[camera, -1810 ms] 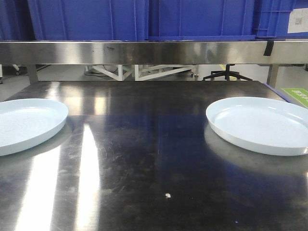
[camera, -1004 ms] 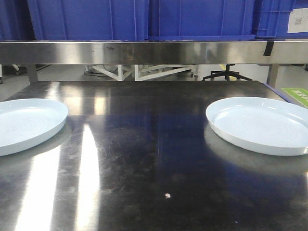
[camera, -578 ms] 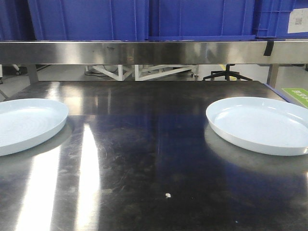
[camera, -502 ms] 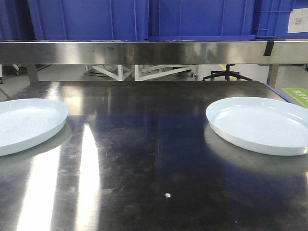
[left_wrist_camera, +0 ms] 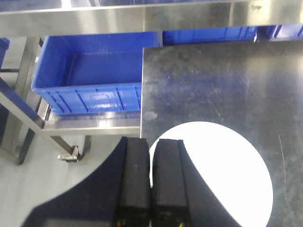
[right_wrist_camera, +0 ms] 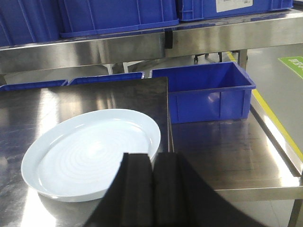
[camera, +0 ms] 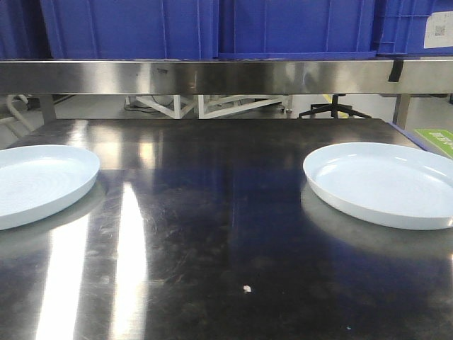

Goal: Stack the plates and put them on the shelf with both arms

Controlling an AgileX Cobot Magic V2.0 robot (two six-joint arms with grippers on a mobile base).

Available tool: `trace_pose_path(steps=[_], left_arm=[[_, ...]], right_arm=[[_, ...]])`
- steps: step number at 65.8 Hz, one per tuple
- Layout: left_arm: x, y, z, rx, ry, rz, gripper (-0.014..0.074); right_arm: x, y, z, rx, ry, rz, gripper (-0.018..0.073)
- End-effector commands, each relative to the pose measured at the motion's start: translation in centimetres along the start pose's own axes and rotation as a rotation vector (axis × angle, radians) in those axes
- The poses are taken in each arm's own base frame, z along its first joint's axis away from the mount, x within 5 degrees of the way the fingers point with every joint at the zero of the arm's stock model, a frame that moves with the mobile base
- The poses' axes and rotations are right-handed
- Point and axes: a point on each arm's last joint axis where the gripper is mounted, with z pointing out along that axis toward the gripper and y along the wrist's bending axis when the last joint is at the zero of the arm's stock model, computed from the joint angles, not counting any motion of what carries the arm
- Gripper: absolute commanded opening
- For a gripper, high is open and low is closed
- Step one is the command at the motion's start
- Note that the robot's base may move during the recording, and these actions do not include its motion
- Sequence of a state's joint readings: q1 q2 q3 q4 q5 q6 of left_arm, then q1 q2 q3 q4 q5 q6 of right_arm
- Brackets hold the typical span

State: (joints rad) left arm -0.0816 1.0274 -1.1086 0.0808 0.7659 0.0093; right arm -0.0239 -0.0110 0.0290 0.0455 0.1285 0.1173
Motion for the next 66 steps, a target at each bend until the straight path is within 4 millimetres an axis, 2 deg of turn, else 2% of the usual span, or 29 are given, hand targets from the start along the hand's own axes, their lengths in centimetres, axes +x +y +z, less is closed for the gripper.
trace_pose_path(steps=[1, 56, 66], left_arm=[[-1.87, 0.0, -1.35, 0.002, -0.146, 0.0, 0.0088], [-2.35, 0.0, -1.44, 0.001, -0.199, 0.0, 0.0088], [-2.35, -0.05, -1.44, 0.008, -0.199, -0.009, 0.0088]], right_arm=[[-0.89, 0.08, -0.18, -0.008, -0.106, -0.015, 0.0055], [-0.89, 0.08, -0.18, -0.008, -0.107, -0.015, 0.0055], [-1.48, 0.16, -0.27, -0.014, -0.173, -0.042, 0.0055]])
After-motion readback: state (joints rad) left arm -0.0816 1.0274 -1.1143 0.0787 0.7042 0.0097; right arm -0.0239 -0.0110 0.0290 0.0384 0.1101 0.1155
